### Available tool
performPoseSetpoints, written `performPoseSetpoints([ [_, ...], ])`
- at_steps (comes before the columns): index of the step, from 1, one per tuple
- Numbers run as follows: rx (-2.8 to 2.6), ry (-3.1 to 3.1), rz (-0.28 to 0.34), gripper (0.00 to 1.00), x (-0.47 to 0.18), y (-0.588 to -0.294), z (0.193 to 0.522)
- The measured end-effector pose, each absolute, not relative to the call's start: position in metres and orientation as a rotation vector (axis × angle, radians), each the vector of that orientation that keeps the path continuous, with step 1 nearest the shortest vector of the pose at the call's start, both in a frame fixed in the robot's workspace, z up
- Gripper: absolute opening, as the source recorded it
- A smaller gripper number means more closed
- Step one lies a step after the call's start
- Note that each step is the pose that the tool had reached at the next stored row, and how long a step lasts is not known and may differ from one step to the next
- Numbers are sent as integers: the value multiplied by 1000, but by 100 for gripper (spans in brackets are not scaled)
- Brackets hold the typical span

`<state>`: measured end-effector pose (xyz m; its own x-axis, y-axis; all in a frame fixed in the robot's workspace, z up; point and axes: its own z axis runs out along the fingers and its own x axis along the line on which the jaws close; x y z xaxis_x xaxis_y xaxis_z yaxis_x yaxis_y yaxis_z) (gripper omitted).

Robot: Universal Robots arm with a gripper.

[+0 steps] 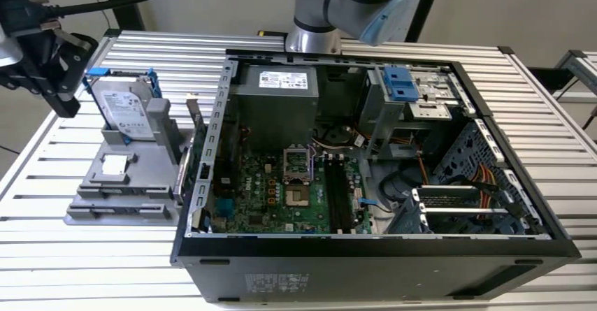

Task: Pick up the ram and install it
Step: 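Pick up the ram and move it above insertion slot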

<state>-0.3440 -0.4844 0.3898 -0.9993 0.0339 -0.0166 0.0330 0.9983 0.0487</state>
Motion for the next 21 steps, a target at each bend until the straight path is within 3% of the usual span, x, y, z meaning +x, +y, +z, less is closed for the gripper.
performPoseSetpoints([
  [21,53,3123,76,0,-344,-498,389],
])
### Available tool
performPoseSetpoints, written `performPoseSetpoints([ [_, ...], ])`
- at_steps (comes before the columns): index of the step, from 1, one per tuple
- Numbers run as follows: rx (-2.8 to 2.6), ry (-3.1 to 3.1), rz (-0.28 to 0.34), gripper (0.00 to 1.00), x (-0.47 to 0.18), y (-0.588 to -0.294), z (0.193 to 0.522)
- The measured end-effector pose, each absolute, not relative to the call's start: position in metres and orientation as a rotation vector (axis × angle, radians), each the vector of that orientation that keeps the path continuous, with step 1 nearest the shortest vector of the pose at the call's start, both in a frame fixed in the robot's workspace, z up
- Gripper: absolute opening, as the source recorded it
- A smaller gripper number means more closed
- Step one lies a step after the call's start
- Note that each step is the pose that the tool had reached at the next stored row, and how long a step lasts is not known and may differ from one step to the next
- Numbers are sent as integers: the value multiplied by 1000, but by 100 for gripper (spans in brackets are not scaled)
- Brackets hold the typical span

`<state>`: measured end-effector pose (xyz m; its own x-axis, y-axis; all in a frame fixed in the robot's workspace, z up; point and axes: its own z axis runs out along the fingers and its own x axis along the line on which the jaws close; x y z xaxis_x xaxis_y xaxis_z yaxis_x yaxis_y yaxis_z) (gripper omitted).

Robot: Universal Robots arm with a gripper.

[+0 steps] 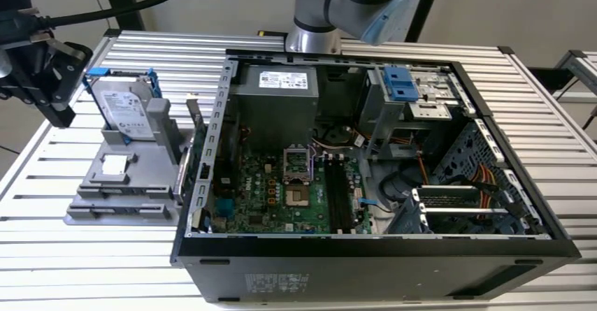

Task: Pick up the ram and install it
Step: 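Pick up the ram and move it above insertion slot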

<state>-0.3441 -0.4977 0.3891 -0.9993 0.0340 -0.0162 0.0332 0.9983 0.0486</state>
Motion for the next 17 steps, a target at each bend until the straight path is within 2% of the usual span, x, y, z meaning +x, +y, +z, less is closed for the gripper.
performPoseSetpoints([
  [17,-7,3124,76,0,-344,-498,389],
])
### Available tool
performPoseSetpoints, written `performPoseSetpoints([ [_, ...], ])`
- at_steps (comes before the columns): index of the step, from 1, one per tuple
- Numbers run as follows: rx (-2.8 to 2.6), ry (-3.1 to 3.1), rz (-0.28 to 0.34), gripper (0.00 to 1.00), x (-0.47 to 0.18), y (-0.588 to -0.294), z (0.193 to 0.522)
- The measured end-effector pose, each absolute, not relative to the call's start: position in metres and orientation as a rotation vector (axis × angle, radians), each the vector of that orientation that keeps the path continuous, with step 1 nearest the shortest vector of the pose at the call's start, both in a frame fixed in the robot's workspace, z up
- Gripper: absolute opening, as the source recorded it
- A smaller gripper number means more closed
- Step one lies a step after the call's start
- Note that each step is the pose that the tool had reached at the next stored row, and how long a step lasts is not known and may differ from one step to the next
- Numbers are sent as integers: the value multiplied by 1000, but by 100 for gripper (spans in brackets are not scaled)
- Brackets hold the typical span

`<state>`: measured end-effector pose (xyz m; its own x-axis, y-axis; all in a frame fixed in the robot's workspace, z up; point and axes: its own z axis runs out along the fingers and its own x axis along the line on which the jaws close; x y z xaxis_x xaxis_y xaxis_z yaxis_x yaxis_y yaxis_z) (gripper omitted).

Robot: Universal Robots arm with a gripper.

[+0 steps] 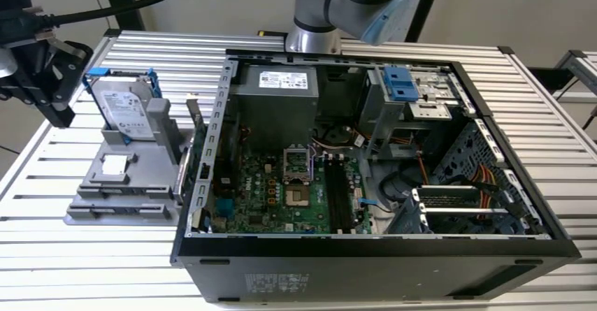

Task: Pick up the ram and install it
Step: 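Pick up the ram and move it above insertion slot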

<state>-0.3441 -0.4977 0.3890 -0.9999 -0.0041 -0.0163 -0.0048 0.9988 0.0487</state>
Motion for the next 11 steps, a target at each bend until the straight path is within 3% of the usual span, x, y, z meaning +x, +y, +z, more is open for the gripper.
performPoseSetpoints([
  [11,-97,3124,77,0,-344,-498,389],
])
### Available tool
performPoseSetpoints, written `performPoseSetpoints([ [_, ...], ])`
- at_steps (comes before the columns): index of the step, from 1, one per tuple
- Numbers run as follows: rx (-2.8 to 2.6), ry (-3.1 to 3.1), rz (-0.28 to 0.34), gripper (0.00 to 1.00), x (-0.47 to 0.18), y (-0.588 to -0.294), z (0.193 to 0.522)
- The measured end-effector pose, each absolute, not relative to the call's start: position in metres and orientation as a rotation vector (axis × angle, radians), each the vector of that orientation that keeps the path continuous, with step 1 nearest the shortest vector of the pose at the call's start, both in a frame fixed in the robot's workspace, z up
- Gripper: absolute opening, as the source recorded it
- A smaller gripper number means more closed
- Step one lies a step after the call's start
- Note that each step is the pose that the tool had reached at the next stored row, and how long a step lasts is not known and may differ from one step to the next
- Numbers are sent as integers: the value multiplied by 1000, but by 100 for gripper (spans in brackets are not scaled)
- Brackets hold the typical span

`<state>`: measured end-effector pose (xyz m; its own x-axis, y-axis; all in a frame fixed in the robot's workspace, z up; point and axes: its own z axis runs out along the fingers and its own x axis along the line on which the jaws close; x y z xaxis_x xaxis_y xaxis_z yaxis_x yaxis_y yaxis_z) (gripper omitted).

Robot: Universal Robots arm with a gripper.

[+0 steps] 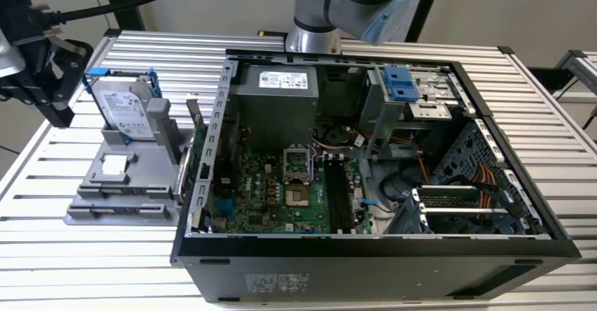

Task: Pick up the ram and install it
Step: 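Pick up the ram and move it above insertion slot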

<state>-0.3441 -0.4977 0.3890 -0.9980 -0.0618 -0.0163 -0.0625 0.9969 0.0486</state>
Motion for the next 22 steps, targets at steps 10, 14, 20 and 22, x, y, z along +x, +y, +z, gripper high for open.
performPoseSetpoints([
  [10,-145,3123,77,0,-344,-498,389],
  [14,-163,3123,77,0,-344,-498,389],
  [20,-189,3122,78,0,-344,-498,389],
  [22,-194,3121,78,0,-344,-498,389],
])
